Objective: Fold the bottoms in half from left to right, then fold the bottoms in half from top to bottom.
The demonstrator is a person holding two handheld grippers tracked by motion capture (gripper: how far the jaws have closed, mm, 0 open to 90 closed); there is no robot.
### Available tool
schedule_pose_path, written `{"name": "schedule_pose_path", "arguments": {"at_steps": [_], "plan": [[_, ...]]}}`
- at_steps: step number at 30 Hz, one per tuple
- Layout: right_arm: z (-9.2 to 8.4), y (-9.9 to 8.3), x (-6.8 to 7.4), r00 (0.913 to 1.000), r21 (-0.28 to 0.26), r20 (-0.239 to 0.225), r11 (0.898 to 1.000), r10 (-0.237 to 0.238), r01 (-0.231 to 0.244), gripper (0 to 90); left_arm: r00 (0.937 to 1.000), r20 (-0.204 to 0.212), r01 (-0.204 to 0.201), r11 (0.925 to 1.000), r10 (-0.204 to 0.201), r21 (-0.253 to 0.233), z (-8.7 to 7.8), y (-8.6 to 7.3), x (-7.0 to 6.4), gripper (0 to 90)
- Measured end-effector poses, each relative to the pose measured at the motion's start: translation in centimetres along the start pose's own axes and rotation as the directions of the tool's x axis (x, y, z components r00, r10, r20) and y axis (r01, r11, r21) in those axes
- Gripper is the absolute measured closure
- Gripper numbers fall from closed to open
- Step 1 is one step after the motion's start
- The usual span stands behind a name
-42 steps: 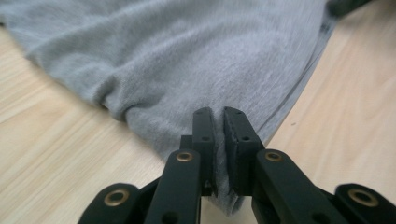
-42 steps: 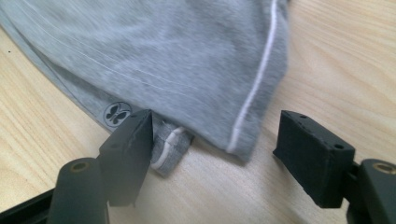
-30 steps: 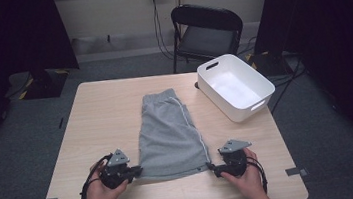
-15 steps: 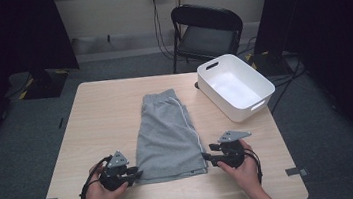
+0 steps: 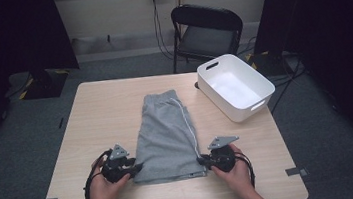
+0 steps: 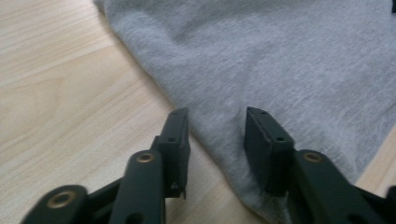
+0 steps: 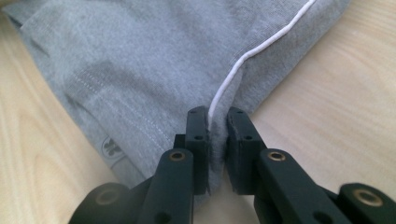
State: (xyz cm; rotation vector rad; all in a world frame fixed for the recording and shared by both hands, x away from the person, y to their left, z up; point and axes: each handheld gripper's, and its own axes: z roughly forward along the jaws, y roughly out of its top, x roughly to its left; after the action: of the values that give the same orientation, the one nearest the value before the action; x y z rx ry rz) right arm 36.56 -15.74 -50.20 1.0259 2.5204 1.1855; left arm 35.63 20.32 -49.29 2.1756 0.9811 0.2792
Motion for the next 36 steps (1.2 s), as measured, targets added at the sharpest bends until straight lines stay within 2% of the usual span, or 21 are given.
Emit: {"name": "schedule_pose_path", "arguments": {"at_steps": [2, 3, 5, 7, 8, 10, 12, 14, 16, 17, 18, 20, 22, 23, 25, 27, 32, 33, 34, 35, 36], "plan": [[-0.3, -0.2, 0.4, 0.9999, 0.012, -0.013, 1.000, -0.011, 0.011, 82.0, 0.9994, -0.001, -0.033, 0.9984, 0.033, 0.046, -0.4, 0.1, -0.7, 85.0], [-0.5, -0.3, 0.6, 0.9998, 0.018, -0.018, 1.000, -0.011, 0.011, 81.9, 0.9986, 0.003, -0.052, 0.9965, 0.052, 0.065, -0.5, 0.0, -1.0, 87.1], [-1.0, -0.8, 0.9, 0.9991, 0.024, -0.042, 1.000, 0.000, 0.001, 80.5, 0.9981, 0.038, -0.051, 0.9957, 0.048, 0.078, -1.1, -0.5, -1.6, 88.2], [-1.7, -0.9, 1.0, 0.9990, 0.011, -0.044, 1.000, 0.008, -0.008, 69.3, 0.9976, 0.044, -0.057, 0.9951, 0.054, 0.081, -1.5, -0.7, -1.8, 87.6], [-2.0, -0.8, 0.9, 0.9992, -0.012, -0.038, 1.000, 0.015, -0.016, 63.2, 0.9983, 0.036, -0.047, 0.9966, 0.045, 0.067, -1.7, -0.7, -1.7, 83.8], [-2.7, -0.1, 0.4, 0.9996, -0.060, -0.015, 0.998, 0.024, -0.025, 61.2, 0.9999, -0.010, -0.013, 0.9999, 0.013, -0.003, -1.8, -0.4, -0.8, 61.9], [-2.8, 0.8, -0.3, 0.9994, -0.082, -0.003, 0.996, 0.035, -0.036, 56.6, 0.9991, -0.017, 0.038, 0.9981, -0.039, -0.048, -1.7, 0.2, 0.1, 56.0], [-2.2, 1.6, -0.8, 0.9990, -0.079, 0.027, 0.996, 0.037, -0.034, 57.9, 0.9979, -0.052, 0.034, 0.9969, -0.038, -0.071, -0.9, 0.8, 0.9, 48.7], [-1.3, 2.1, -1.5, 0.9979, -0.073, 0.038, 0.996, 0.053, -0.050, 58.0, 0.9939, -0.053, 0.094, 0.9940, -0.097, -0.056, 0.4, 1.1, 1.6, 52.7], [-0.7, 2.4, -1.9, 0.9970, -0.075, 0.035, 0.995, 0.069, -0.066, 59.9, 0.9940, -0.060, 0.089, 0.9950, -0.092, -0.044, 0.7, 1.1, 1.7, 51.7], [-0.3, 2.5, -2.1, 0.9966, -0.078, 0.034, 0.994, 0.075, -0.072, 59.2, 0.9937, -0.062, 0.092, 0.9954, -0.094, -0.028, 1.1, 1.1, 1.8, 56.5], [0.5, 2.8, -2.3, 0.9965, -0.074, 0.024, 0.994, 0.080, -0.078, 62.8, 0.9969, -0.061, 0.047, 0.9983, -0.049, -0.033, 1.5, 1.1, 1.7, 62.0], [1.4, 2.7, -2.3, 0.9977, -0.047, 0.022, 0.997, 0.065, -0.064, 66.3, 0.9973, -0.039, 0.062, 0.9979, -0.063, -0.018, 1.5, 1.2, 1.3, 72.7], [1.8, 2.6, -2.2, 0.9985, -0.036, 0.016, 0.998, 0.052, -0.051, 68.9, 0.9986, -0.042, 0.031, 0.9995, -0.032, -0.011, 1.5, 1.2, 1.0, 78.2], [2.1, 2.3, -1.9, 0.9993, -0.023, 0.018, 0.999, 0.034, -0.034, 73.5, 0.9994, -0.030, 0.015, 0.9999, -0.015, 0.002, 1.3, 1.2, 0.5, 85.4], [1.9, 2.0, -1.6, 0.9996, -0.020, 0.009, 0.999, 0.028, -0.028, 75.7, 0.9998, -0.019, 0.000, 0.9998, 0.000, 0.022, 1.0, 1.1, 0.1, 88.1], [0.7, 1.1, -0.5, 1.0000, 0.008, 0.006, 1.000, 0.007, -0.007, 75.1, 0.9995, 0.028, 0.017, 0.9988, -0.018, 0.047, 0.3, 0.5, -1.2, 87.8], [0.5, 1.0, -0.3, 0.9999, 0.011, 0.013, 1.000, -0.003, 0.003, 71.4, 0.9995, 0.021, 0.022, 0.9988, -0.023, 0.045, 0.2, 0.5, -1.3, 84.6], [0.3, 1.0, -0.2, 0.9997, 0.004, 0.020, 1.000, -0.011, 0.011, 63.0, 0.9996, 0.010, 0.027, 0.9996, -0.027, 0.003, 0.2, 0.6, -1.2, 72.1], [0.0, 1.1, -0.1, 0.9996, -0.008, 0.025, 1.000, -0.010, 0.010, 54.0, 0.9996, 0.003, 0.028, 0.9992, -0.028, -0.027, 0.2, 0.8, -1.0, 54.2], [-0.2, 1.2, -0.1, 0.9995, -0.018, 0.032, 1.000, -0.008, 0.008, 49.6, 0.9994, -0.008, 0.034, 0.9985, -0.035, -0.042, 0.1, 1.0, -0.7, 45.9]]}}
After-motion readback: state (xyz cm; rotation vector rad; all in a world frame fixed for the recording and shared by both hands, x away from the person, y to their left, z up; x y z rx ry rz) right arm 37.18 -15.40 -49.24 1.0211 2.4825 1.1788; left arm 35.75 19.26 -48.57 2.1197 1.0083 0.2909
